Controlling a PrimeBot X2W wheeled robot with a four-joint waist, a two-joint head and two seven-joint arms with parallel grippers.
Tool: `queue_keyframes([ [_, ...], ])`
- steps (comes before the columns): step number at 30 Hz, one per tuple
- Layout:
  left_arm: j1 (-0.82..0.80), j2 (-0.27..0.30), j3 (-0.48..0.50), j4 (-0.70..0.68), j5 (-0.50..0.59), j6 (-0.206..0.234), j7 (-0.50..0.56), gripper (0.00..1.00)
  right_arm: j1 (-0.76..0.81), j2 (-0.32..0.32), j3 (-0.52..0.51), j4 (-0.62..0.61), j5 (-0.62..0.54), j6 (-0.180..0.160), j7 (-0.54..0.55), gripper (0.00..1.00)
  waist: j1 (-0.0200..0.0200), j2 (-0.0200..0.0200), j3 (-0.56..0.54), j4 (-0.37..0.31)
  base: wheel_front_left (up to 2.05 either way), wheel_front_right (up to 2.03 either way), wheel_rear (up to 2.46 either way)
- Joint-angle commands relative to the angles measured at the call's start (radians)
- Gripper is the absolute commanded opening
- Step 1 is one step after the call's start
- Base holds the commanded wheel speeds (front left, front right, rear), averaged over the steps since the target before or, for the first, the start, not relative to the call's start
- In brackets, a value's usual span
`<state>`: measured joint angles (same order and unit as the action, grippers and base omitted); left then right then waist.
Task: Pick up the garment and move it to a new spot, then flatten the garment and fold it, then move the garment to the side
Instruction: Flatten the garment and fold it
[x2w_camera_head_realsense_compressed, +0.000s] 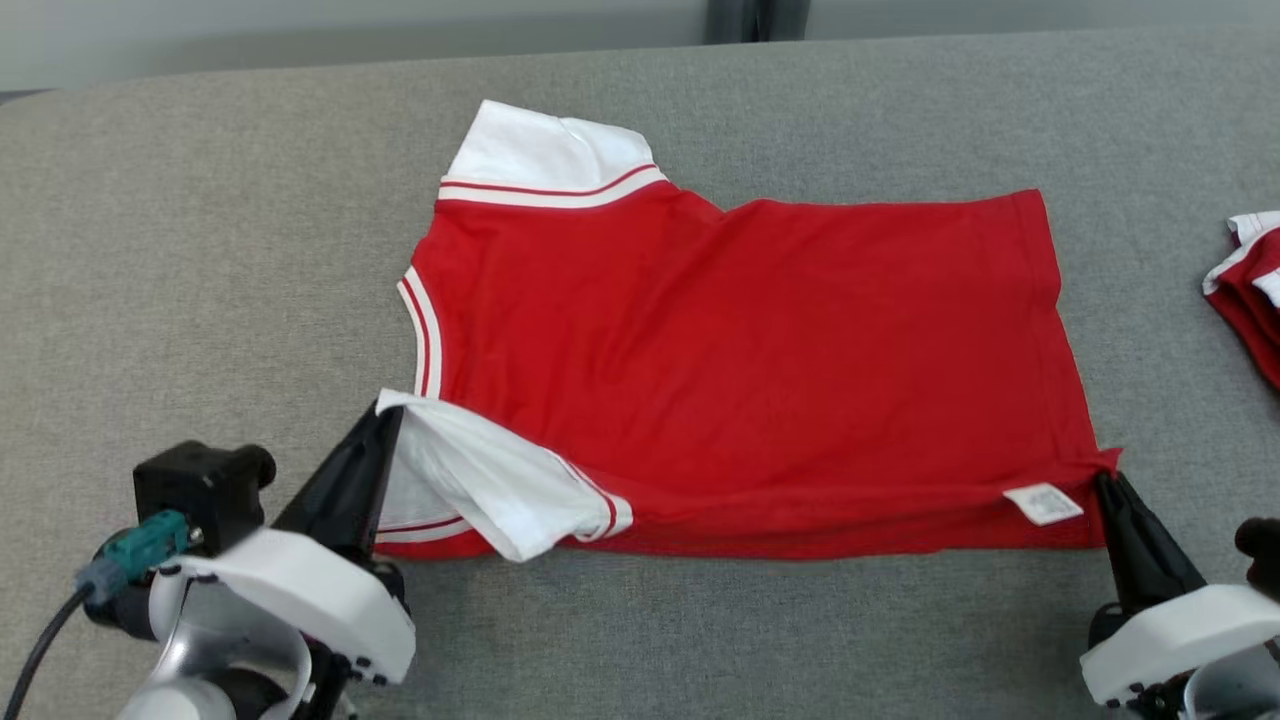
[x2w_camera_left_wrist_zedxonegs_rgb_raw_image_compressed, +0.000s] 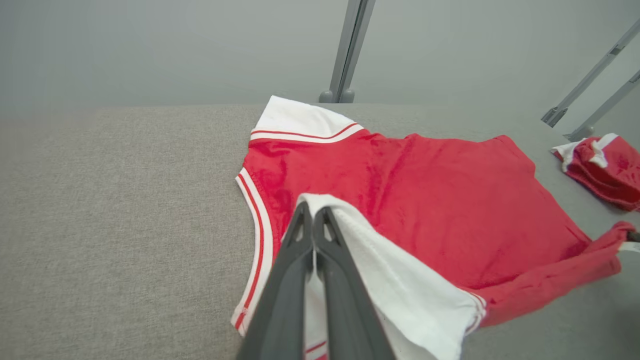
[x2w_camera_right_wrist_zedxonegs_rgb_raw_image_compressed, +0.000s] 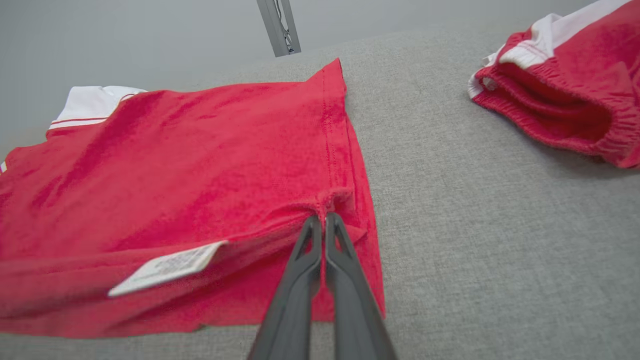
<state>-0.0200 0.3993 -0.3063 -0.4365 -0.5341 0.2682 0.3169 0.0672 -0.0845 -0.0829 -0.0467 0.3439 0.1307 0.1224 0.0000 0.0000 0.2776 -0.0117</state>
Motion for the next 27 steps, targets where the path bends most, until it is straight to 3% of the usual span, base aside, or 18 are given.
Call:
queue_keyframes([
  [1,-0.042,-0.001,0.007,0.041,-0.012,-0.014,-0.001,0.0,-0.035,-0.014,0.002,0.024,0.006,0.0,-0.012,0.0,0.0,0.0,0.028,-0.016,0.0,0.0,0.0],
  [8,-0.176,-0.057,0.003,0.266,-0.064,-0.091,-0.074,0.0,-0.164,-0.047,0.041,0.153,0.039,0.0,-0.069,0.0,0.0,0.0,0.071,-0.031,0.0,0.0,0.0],
  [9,-0.185,-0.061,0.002,0.286,-0.063,-0.098,-0.087,0.48,-0.172,-0.051,0.047,0.164,0.044,0.0,-0.077,0.11,0.0,0.0,0.075,-0.032,0.0,0.0,0.0],
  [10,-0.193,-0.066,0.005,0.303,-0.061,-0.102,-0.107,1.0,-0.178,-0.055,0.054,0.175,0.047,0.0,-0.085,0.38,0.0,0.0,0.078,-0.032,0.0,0.0,0.0],
  [12,-0.199,-0.077,0.008,0.335,-0.054,-0.109,-0.143,1.0,-0.187,-0.058,0.069,0.184,0.053,0.0,-0.105,1.0,0.0,0.0,0.082,-0.033,0.0,0.0,0.0],
  [23,-0.153,-0.129,0.033,0.393,0.075,-0.06,-0.494,1.0,-0.191,-0.044,0.047,0.127,-0.073,0.0,-0.34,1.0,0.0,0.0,0.038,-0.034,0.0,0.0,0.0],
  [27,-0.128,-0.134,0.041,0.416,0.104,-0.058,-0.556,1.0,-0.179,-0.036,0.045,0.112,-0.115,0.0,-0.369,1.0,0.0,0.0,0.004,-0.039,0.0,0.0,0.0],
])
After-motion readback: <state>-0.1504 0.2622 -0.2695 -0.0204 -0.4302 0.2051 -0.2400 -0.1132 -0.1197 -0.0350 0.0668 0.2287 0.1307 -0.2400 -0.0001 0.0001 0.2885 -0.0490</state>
